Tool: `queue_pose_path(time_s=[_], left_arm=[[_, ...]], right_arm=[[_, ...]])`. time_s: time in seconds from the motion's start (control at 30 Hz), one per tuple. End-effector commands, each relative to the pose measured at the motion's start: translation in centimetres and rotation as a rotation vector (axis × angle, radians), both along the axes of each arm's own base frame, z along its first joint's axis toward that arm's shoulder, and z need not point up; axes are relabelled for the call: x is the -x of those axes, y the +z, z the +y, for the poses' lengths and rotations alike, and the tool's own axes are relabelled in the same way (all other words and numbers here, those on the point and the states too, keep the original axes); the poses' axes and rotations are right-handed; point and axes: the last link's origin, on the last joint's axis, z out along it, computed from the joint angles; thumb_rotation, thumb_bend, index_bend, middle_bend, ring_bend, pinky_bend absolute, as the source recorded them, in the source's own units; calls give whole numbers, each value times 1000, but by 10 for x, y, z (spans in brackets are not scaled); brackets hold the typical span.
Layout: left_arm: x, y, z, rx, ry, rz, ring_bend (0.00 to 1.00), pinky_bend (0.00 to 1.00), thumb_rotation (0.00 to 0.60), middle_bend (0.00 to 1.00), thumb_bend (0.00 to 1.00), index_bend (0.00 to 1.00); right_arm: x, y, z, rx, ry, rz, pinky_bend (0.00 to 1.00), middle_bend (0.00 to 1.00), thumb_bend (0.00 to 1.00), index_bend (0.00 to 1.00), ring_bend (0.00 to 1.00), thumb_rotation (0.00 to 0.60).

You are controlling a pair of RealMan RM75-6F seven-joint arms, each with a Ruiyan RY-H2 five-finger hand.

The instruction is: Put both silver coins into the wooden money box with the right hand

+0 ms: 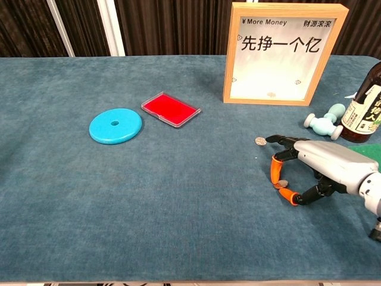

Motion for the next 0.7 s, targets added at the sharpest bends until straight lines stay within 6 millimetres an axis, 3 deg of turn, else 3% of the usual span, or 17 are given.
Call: queue_pose_path(time_s=[0.03, 0.7], left_arm=[[0, 0, 0, 0, -1, 1, 0, 0, 600, 0, 388, 95], [0, 0, -1, 4, 0, -1, 0, 0, 600, 0, 388, 100]], right_arm=[[0, 0, -1, 3, -1, -1, 0, 1, 475, 514, 0, 600], [-7, 0, -13, 21, 14, -12, 0, 17, 495, 571, 0, 600]])
